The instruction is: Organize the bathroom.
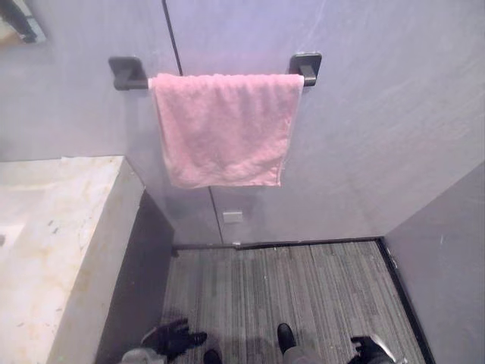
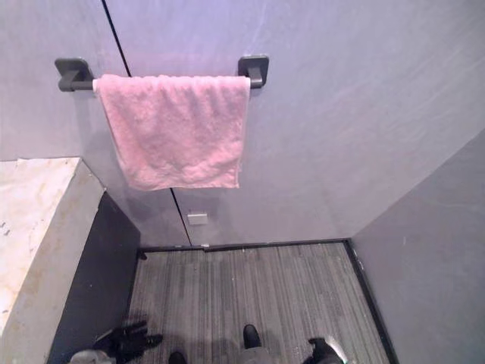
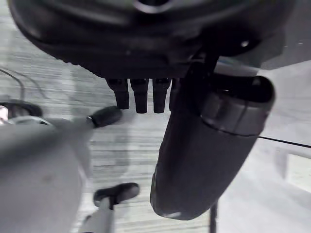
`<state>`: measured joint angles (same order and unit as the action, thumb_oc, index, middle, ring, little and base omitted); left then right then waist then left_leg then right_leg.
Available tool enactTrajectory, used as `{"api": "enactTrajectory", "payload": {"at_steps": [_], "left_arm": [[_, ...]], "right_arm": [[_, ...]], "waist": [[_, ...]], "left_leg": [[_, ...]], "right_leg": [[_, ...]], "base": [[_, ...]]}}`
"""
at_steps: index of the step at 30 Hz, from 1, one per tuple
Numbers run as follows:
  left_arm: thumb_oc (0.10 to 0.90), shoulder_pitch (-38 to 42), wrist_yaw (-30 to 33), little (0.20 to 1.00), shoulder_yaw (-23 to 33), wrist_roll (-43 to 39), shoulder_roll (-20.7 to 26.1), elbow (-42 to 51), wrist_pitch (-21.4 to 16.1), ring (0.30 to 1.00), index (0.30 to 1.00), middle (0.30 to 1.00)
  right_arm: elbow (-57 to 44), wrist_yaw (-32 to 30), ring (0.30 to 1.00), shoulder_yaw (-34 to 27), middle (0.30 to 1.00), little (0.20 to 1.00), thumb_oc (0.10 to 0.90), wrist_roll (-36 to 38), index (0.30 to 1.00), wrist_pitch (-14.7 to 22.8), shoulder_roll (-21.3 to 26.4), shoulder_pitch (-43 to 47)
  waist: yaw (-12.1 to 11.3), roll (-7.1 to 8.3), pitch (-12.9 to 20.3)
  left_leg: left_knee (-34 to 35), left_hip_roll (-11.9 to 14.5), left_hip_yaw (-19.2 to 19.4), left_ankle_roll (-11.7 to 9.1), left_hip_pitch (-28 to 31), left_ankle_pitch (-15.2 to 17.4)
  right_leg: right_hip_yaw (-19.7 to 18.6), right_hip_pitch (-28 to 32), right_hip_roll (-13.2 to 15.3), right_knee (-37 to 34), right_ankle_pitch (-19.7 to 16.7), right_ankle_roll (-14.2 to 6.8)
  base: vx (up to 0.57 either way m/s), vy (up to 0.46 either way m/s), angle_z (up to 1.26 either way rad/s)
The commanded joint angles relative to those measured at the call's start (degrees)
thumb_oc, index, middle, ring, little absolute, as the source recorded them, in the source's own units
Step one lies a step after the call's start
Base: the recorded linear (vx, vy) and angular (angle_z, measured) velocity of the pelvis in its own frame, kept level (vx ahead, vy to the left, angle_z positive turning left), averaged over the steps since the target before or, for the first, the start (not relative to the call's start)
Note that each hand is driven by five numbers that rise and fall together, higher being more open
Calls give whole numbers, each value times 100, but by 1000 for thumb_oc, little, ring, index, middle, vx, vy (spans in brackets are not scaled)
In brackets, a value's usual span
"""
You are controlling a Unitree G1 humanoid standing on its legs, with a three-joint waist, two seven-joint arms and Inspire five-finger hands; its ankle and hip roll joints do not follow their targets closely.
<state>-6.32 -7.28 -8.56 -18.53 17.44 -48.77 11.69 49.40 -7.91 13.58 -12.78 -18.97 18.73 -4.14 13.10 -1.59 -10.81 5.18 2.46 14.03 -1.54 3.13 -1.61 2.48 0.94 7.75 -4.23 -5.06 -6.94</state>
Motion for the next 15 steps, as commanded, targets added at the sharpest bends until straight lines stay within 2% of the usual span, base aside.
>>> {"api": "enactTrajectory", "payload": {"at_steps": [1, 4, 7, 8, 12, 15], "left_arm": [[800, 182, -205, 900, 71, 582, 88, -573, 12, 900, 900, 900], [800, 259, -249, 900, 75, 610, 52, -880, 66, 900, 900, 900], [800, 400, -359, 900, 48, 906, 24, -1131, 140, 900, 900, 900], [800, 529, -336, 900, -61, 1094, -1, -1371, 270, 900, 900, 900], [800, 681, -107, 900, -133, 970, -46, -1549, 336, 900, 900, 900], [800, 826, 181, 900, -137, 860, -119, -1626, 512, 900, 900, 900]], "right_arm": [[393, -186, 900, 17, 900, 900, 800, -130, 900, 11, 154, 365], [619, -194, 900, 18, 900, 900, 800, -150, 900, -65, 127, 337], [859, -156, 900, 22, 900, 900, 800, 6, 900, -129, 92, 317], [984, 52, 900, 88, 900, 900, 800, -147, 900, -236, 65, 360], [1083, 556, 900, 305, 900, 900, 800, -526, 900, -371, 80, 490], [1147, 1059, 900, 615, 900, 900, 800, -1010, 900, -543, 128, 636]], "waist": [[-95, -274, 259], [-57, -297, 300], [16, -314, 355], [6, -318, 413], [-31, -315, 441], [-90, -320, 489]], "left_leg": [[-368, 227, 1, 107, 31, 477], [-403, 248, -156, 144, -9, 498], [-433, 295, -354, 174, -55, 487], [-476, 379, -514, 134, -126, 433], [-535, 540, -677, 40, -215, 349], [-473, 731, -847, -86, -281, 173]], "right_leg": [[-296, -666, 189, 885, 390, -642], [-447, -684, 148, 1078, 519, -617], [-436, -651, 139, 1220, 646, -569], [-298, -662, 143, 1352, 750, -521], [-138, -667, 99, 1487, 928, -408], [31, -615, -6, 1455, 1039, -236]], "base": [[52, -11, -11], [53, -38, -4], [4, -110, 30], [-21, -136, 35], [-66, -218, 39], [-108, -291, 33]]}}
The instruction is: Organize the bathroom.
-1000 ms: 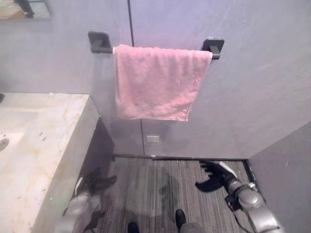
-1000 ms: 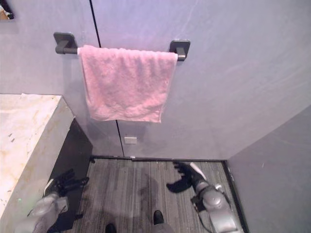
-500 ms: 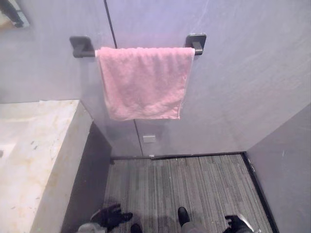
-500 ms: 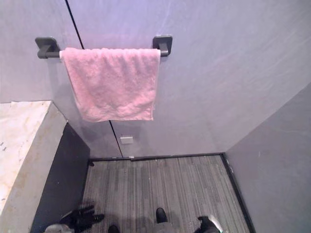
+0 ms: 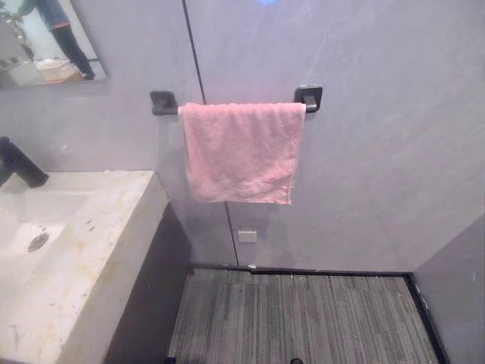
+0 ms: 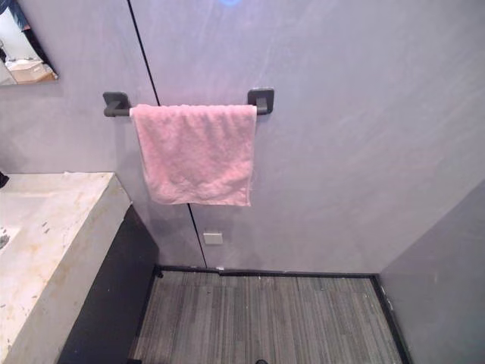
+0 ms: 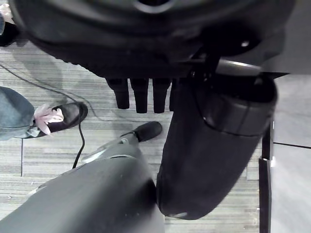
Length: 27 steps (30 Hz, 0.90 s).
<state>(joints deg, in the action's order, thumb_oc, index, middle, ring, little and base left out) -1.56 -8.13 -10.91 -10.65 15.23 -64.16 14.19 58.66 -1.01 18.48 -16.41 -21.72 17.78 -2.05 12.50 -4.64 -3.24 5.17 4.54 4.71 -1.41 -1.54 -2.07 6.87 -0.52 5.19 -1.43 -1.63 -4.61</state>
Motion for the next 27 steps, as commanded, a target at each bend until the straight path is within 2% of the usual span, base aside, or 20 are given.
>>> {"api": "enactTrajectory", "payload": {"at_steps": [1, 5, 8, 9, 10, 11, 12, 15, 18, 20, 22, 23, 24, 27], "left_arm": [[800, 366, 314, 900, 100, -38, 80, -146, 248, 900, 900, 900], [800, 398, 420, 900, 171, 38, -4, -240, 188, 900, 900, 900], [800, 474, 310, 900, 129, 235, -57, -317, 128, 900, 900, 900], [800, 476, 279, 900, 118, 223, -80, -353, 76, 900, 900, 900], [800, 476, 271, 900, 112, 232, -82, -357, 58, 900, 900, 900], [800, 476, 277, 900, 97, 133, -99, -376, -30, 900, 900, 900], [800, 493, 296, 900, 103, 94, -104, -374, -55, 900, 900, 900], [800, 590, 326, 900, 82, -43, -120, -371, -108, 900, 900, 900], [800, 728, 420, 900, 17, -98, -239, -383, -55, 900, 900, 900], [800, 804, 495, 900, -71, -210, -328, -359, -63, 900, 900, 900], [800, 865, 512, 900, -202, -323, -347, -261, -91, 900, 900, 900], [800, 866, 512, 900, -202, -323, -347, -261, -91, 900, 900, 900], [800, 922, 544, 900, -311, -424, -387, -247, -148, 900, 900, 900], [800, 917, 672, 900, -416, -673, -401, -182, -187, 900, 900, 900]], "right_arm": [[254, 411, 900, 195, 900, 900, 800, -710, 900, -300, 237, 473], [237, 583, 900, 318, 900, 900, 800, -781, 900, -552, 258, 568], [293, 553, 900, 368, 900, 900, 800, -757, 900, -685, 302, 613], [351, 515, 900, 336, 900, 900, 800, -731, 900, -764, 324, 669], [363, 506, 900, 327, 900, 900, 800, -712, 900, -783, 326, 682], [428, 502, 900, 287, 900, 900, 800, -724, 900, -820, 343, 733], [469, 557, 900, 256, 900, 900, 800, -801, 900, -821, 351, 748], [533, 652, 900, 167, 900, 900, 800, -879, 900, -728, 404, 688], [523, 484, 900, 69, 900, 900, 800, -744, 900, -579, 460, 616], [452, 441, 900, 7, 900, 900, 800, -883, 900, -385, 530, 590], [399, 310, 900, -45, 900, 900, 800, -857, 900, -171, 638, 574], [399, 310, 900, -45, 900, 900, 800, -857, 900, -171, 639, 574], [376, 208, 900, -87, 900, 900, 800, -804, 900, -45, 704, 627], [268, 213, 900, -93, 900, 900, 800, -878, 900, 65, 778, 710]], "waist": [[-66, -38, -263], [-128, -106, -259], [-99, -104, -219], [-64, -22, -212], [-60, -4, -196], [-21, 60, -197], [10, 91, -160], [150, 81, -66], [231, -32, -77], [312, -116, -125], [483, -213, -237], [483, -213, -237], [566, -291, -335], [609, -297, -475]], "left_leg": [[-444, 592, 44, -151, 144, 115], [-478, 755, -27, -298, -116, -184], [-1269, 509, 140, -191, -393, 253], [-2127, 321, 263, -30, -589, 759], [-2293, 277, 283, 0, -647, 809], [-2909, 110, 364, 141, -797, 1115], [-3131, 4, 400, 214, -816, 1238], [-3318, -203, 459, 239, -622, 1385], [-3087, -543, 354, 164, -462, 1303], [-2446, -790, 443, 207, -311, 1417], [-1781, -795, 518, 207, -59, 1352], [-1774, -797, 517, 208, -55, 1349], [-1359, -855, 516, 231, 23, 1221], [-1011, -1053, 529, 279, 44, 1120]], "right_leg": [[-344, -471, 204, 1207, 761, -405], [-216, -362, 8, 1119, 880, -249], [-75, -386, 84, 1058, 800, -110], [-94, -400, 189, 1021, 680, -40], [-112, -422, 200, 1003, 637, -28], [-190, -419, 222, 925, 494, -5], [-263, -432, 206, 829, 393, -3], [-442, -464, 73, 611, 192, -51], [-527, -509, -64, 608, 157, -113], [-598, -726, -80, 672, 71, -238], [-740, -989, -106, 700, -41, -311], [-740, -987, -105, 699, -41, -312], [-793, -1224, -103, 659, -204, -384], [-848, -1512, -84, 351, -579, -527]], "base": [[-104, -234, 31], [-127, -178, 37], [-212, -65, 79], [-200, 4, 112], [-221, 43, 139], [-166, 62, 110], [-173, 75, 125], [-139, 105, 105], [-170, 194, 213], [-250, 335, 70], [-268, 366, 44], [-331, 455, 54], [-321, 438, 46], [-327, 460, 9]]}}
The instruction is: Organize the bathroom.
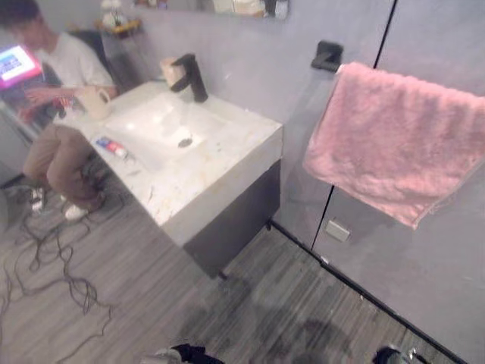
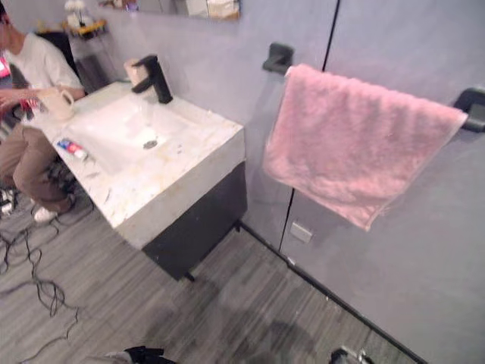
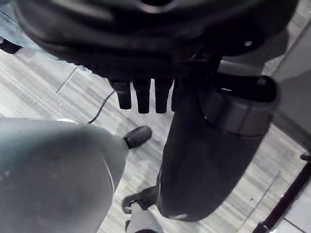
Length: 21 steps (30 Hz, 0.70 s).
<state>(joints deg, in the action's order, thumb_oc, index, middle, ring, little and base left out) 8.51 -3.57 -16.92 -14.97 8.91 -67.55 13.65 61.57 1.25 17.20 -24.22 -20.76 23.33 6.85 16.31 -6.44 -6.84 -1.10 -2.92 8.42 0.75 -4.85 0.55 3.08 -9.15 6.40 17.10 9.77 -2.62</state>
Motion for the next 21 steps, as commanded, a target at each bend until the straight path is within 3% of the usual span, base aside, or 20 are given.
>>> {"api": "enactTrajectory", "payload": {"at_steps": [1, 3, 6, 8, 10, 14, 18, 21], "left_arm": [[800, -134, 289, 900, 209, -300, 258, 163, -108, 900, 900, 900], [800, -168, 391, 900, 256, -298, 264, 134, -68, 900, 900, 900], [800, -322, 463, 900, 420, -258, 379, 118, 39, 900, 900, 900], [800, -511, 326, 900, 580, -36, 517, -26, -77, 900, 900, 900], [800, -592, 132, 900, 693, 219, 621, -85, -187, 900, 900, 900], [800, -669, -84, 900, 746, 595, 706, -124, -281, 900, 900, 900], [800, -703, 116, 900, 704, 272, 558, -177, -338, 900, 900, 900], [800, -759, 134, 900, 713, 291, 563, -178, -514, 900, 900, 900]], "right_arm": [[-43, 57, 900, 49, 900, 900, 800, -190, 900, 10, 235, -156], [-36, 115, 900, 74, 900, 900, 800, -262, 900, -4, 224, -139], [76, 69, 900, 111, 900, 900, 800, -122, 900, 96, 150, -257], [196, 0, 900, 48, 900, 900, 800, 82, 900, 5, 19, -357], [268, -144, 900, 48, 900, 900, 800, 326, 900, -151, -107, -431], [317, -363, 900, 101, 900, 900, 800, 676, 900, -276, -351, -401], [237, -122, 900, 220, 900, 900, 800, 269, 900, -61, -292, -328], [167, -174, 900, 327, 900, 900, 800, 526, 900, -93, -324, -343]], "waist": [[206, -97, -170], [185, -88, -200], [134, -97, -278], [-13, -250, -301], [-145, -295, -240], [-459, 0, 63], [-522, 5, 144], [-508, 32, 131]], "left_leg": [[-197, -370, 183, 85, 412, 795], [-53, -409, 183, 111, 434, 719], [-84, -323, 49, 202, 386, 684], [-93, -61, -171, 178, 320, 432], [-59, 119, -196, 119, 259, 258], [34, 215, -64, 22, -69, -87], [123, 162, -56, 47, -229, -115], [76, 186, -37, 1, -285, -156]], "right_leg": [[-462, -726, -253, -1618, -1819, -762], [-587, -719, -281, -1683, -1869, -772], [-891, -736, -255, -1129, -1627, -735], [-830, -438, -68, -320, -1053, -711], [-643, -232, 95, -136, -925, -684], [-59, 753, 87, -1012, -913, -748], [27, 632, -164, -1103, -761, -563], [132, 573, -336, -913, -586, -456]], "base": [[-256, 356, -11], [-208, 211, -21], [-194, 72, -8], [-203, 4, 35], [-201, -52, 72], [-214, -142, 86], [-188, -103, 18], [-211, -85, 26]]}}
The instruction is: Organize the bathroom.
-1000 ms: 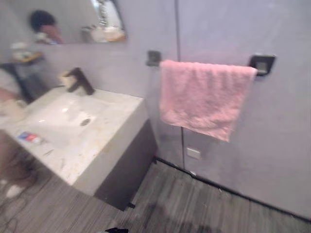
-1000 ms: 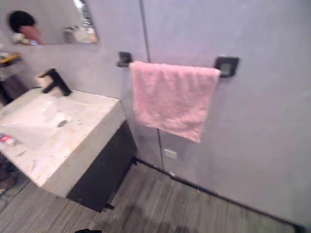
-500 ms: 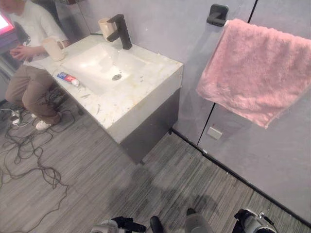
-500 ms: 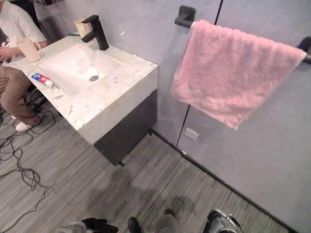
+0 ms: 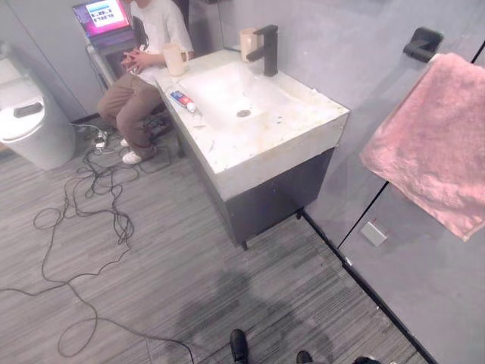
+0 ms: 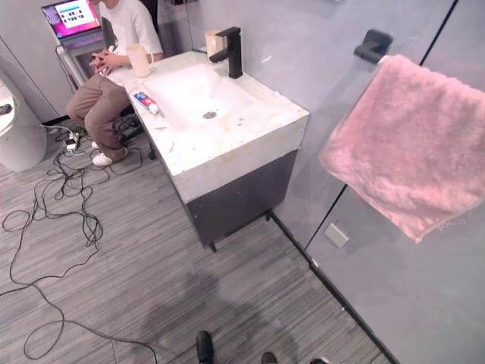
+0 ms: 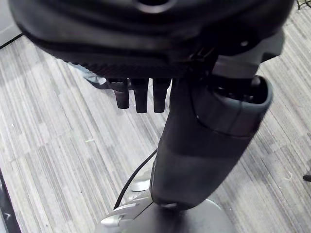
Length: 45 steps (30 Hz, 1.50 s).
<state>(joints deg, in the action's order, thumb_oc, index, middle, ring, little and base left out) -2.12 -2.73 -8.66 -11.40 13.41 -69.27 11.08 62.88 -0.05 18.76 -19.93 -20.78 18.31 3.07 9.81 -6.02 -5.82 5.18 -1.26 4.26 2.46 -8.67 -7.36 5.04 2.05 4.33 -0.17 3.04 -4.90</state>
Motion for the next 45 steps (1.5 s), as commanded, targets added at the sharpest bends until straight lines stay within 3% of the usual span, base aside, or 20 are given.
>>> {"api": "enactTrajectory", "payload": {"at_steps": [1, 4, 6, 10, 12, 15, 16, 21, 29, 32, 34, 36, 38, 39, 42, 43, 45], "left_arm": [[800, 287, 74, 900, -98, -72, 107, -2, -327, 900, 900, 900], [800, 243, 189, 900, -38, -276, 78, 74, -529, 900, 900, 900], [800, 264, 238, 900, 3, -22, 85, 138, -663, 900, 900, 900], [800, 348, 318, 900, 50, 283, 92, 66, -675, 900, 900, 900], [800, 406, 358, 900, 33, 315, 46, 44, -664, 900, 900, 900], [800, 513, 353, 900, -112, 450, -102, 141, -629, 900, 900, 900], [800, 551, 361, 900, -254, 431, -175, 189, -592, 900, 900, 900], [800, 597, 527, 900, -359, -23, -185, 289, -543, 900, 900, 900], [800, 547, 631, 900, -79, -630, -29, 216, -679, 900, 900, 900], [800, 490, 602, 900, -95, -694, 7, 215, -737, 900, 900, 900], [800, 414, 563, 900, -119, -590, 61, 230, -801, 900, 900, 900], [800, 395, 514, 900, -128, -397, 105, 277, -818, 900, 900, 900], [800, 425, 389, 900, -93, 49, 127, 365, -853, 900, 900, 900], [800, 432, 385, 900, -100, 91, 122, 379, -845, 900, 900, 900], [800, 507, 435, 900, -82, 318, 40, 505, -809, 900, 900, 900], [800, 533, 556, 900, -114, 221, -4, 590, -749, 900, 900, 900], [800, 577, 694, 900, -169, 43, -56, 659, -684, 900, 900, 900]], "right_arm": [[29, -63, 900, 185, 900, 900, 800, 145, 900, -120, 162, 36], [64, -64, 900, 241, 900, 900, 800, 182, 900, -186, 124, 32], [82, -256, 900, 192, 900, 900, 800, 657, 900, -248, 104, -4], [185, -384, 900, 91, 900, 900, 800, 1004, 900, -290, 101, 24], [204, -390, 900, 34, 900, 900, 800, 996, 900, -342, 155, 33], [159, -471, 900, -78, 900, 900, 800, 980, 900, -320, 299, -14], [116, -455, 900, -106, 900, 900, 800, 836, 900, -315, 377, 22], [-36, -299, 900, -57, 900, 900, 800, 439, 900, -201, 482, 81], [-149, -280, 900, -59, 900, 900, 800, -3, 900, -10, 515, -21], [-145, -236, 900, -97, 900, 900, 800, -71, 900, 19, 529, -33], [-99, -140, 900, -109, 900, 900, 800, -82, 900, 16, 548, 4], [-55, -117, 900, -131, 900, 900, 800, 108, 900, -66, 536, 65], [0, -243, 900, -143, 900, 900, 800, 497, 900, -196, 472, 106], [2, -253, 900, -155, 900, 900, 800, 527, 900, -216, 468, 98], [-93, -276, 900, -188, 900, 900, 800, 602, 900, -328, 439, 10], [-208, -132, 900, -185, 900, 900, 800, 438, 900, -369, 458, -77], [-260, 41, 900, -177, 900, 900, 800, 199, 900, -343, 486, -145]], "waist": [[124, 21, 23], [69, 141, 0], [119, 315, -37], [154, 462, 43], [183, 450, 95], [368, 238, 76], [451, 118, 34], [547, -28, -98], [544, 1, -283], [492, 7, -354], [414, -3, -405], [395, 5, -417], [472, 112, -435], [491, 112, -424], [597, 250, -356], [625, 241, -290], [652, 182, -189]], "left_leg": [[-660, 13, 365, -174, 52, 663], [-1101, 95, 255, -214, -69, 802], [-1603, 351, 202, -326, -152, 920], [-1683, 686, 72, -393, -86, 930], [-1605, 754, 65, -430, 28, 935], [-1217, 746, 341, -478, 334, 864], [-1153, 664, 434, -447, 420, 910], [-1020, 454, 603, -325, 428, 951], [-1033, 77, 774, -36, 248, 1087], [-1031, 32, 775, -17, 269, 1111], [-1021, 22, 814, -9, 335, 1175], [-944, -9, 824, -26, 462, 1229], [-924, -154, 888, 60, 537, 1163], [-914, -203, 831, 58, 599, 1260], [-942, -479, 926, 78, 606, 1215], [-758, -552, 875, 9, 664, 1094], [-610, -578, 804, -35, 723, 1010]], "right_leg": [[-51, -536, -161, 845, 122, -194], [-27, -555, -191, 952, 201, -86], [-112, -477, -153, 849, 70, -21], [-176, -409, -78, 666, -74, -19], [-150, -395, 0, 568, -129, -66], [-149, -493, 170, 490, -226, -180], [-237, -605, 296, 526, -278, -247], [-537, -834, 414, 609, -335, -359], [-939, -1029, 712, 824, -468, -650], [-956, -1040, 879, 1003, -623, -601], [-963, -1187, 1049, 1314, -937, -530], [-888, -1179, 931, 1266, -807, -565], [-606, -1134, 529, 753, -825, -640], [-553, -1071, 489, 682, -758, -674], [-161, -1016, 69, 182, -970, -581], [28, -1058, -202, 297, -853, -507], [105, -1160, -468, 533, -649, -382]], "base": [[-194, -33, 44], [-191, 6, 36], [-162, 2, 43], [-16, 97, 58], [79, 248, 9], [107, 408, 19], [152, 491, 40], [86, 364, 24], [67, 334, -9], [57, 150, -10], [150, 208, -6], [201, 167, -1], [228, 105, 17], [259, 95, 22], [343, 90, 47], [349, 54, 49], [434, 26, 25]]}}
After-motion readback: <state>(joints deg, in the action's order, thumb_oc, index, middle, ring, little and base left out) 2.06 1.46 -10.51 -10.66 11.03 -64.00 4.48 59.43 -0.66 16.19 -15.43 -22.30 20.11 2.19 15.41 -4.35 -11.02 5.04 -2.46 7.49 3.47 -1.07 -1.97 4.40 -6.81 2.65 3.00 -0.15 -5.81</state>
